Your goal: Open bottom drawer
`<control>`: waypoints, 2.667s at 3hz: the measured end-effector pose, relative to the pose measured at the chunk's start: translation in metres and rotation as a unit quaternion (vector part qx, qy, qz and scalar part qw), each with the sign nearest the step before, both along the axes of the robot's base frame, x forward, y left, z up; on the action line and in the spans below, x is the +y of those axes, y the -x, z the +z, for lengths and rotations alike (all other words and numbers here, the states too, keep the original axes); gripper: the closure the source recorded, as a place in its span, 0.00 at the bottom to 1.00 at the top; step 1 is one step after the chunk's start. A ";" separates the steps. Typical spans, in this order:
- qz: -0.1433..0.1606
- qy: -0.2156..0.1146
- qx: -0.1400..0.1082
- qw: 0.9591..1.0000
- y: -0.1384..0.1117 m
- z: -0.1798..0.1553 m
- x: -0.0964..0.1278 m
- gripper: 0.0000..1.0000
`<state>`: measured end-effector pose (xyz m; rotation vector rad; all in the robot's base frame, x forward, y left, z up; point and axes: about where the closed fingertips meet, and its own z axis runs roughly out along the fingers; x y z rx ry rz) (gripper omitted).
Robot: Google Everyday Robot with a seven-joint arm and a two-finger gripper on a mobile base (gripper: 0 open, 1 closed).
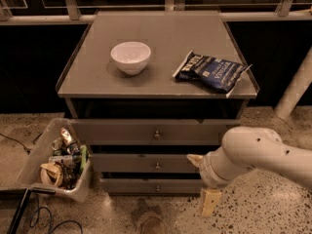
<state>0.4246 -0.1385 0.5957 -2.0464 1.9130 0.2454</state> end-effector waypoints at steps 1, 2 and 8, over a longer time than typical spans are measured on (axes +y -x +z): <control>-0.018 -0.017 -0.014 1.000 -0.006 -0.035 -0.006 0.00; -0.066 -0.043 -0.033 0.996 -0.020 -0.071 -0.023 0.00; -0.132 -0.095 -0.005 0.987 -0.071 -0.244 -0.047 0.00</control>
Offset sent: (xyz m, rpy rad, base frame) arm 0.0407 -0.0496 -0.1156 0.1584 -0.1200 -0.2639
